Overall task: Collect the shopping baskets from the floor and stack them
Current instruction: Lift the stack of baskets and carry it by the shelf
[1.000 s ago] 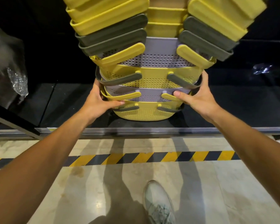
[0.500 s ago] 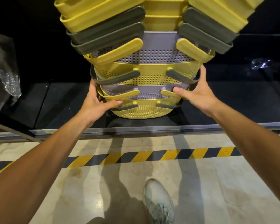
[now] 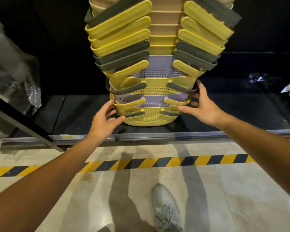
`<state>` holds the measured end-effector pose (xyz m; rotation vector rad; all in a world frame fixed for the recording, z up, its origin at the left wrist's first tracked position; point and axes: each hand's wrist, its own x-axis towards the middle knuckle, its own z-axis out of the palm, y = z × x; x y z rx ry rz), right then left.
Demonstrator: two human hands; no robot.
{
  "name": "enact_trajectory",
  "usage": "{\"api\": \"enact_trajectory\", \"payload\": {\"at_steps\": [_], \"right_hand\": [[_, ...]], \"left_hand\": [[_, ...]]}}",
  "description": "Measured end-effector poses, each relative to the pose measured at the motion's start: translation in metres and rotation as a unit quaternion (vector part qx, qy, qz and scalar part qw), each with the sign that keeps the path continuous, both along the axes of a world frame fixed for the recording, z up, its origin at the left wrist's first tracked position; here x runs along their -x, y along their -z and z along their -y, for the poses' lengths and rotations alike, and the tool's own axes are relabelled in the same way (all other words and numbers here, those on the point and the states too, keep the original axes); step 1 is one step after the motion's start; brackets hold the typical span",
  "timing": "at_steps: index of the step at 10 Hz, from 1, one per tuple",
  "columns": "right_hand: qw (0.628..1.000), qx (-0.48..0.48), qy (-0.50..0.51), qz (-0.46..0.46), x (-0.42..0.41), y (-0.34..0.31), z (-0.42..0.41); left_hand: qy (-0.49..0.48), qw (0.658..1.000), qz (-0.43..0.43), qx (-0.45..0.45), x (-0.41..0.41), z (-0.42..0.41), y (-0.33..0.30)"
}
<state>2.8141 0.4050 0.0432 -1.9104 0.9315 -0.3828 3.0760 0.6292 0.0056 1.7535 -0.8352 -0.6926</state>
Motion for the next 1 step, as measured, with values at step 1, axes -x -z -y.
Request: {"api": "enact_trajectory", "payload": {"at_steps": [1], "right_hand": [[0.998,0.016,-0.001,-0.064,0.0163,-0.0191,-0.0279]], "left_hand": [[0.043,0.994,0.097,-0.038,0.0047,-0.0262,-0.0227]]}}
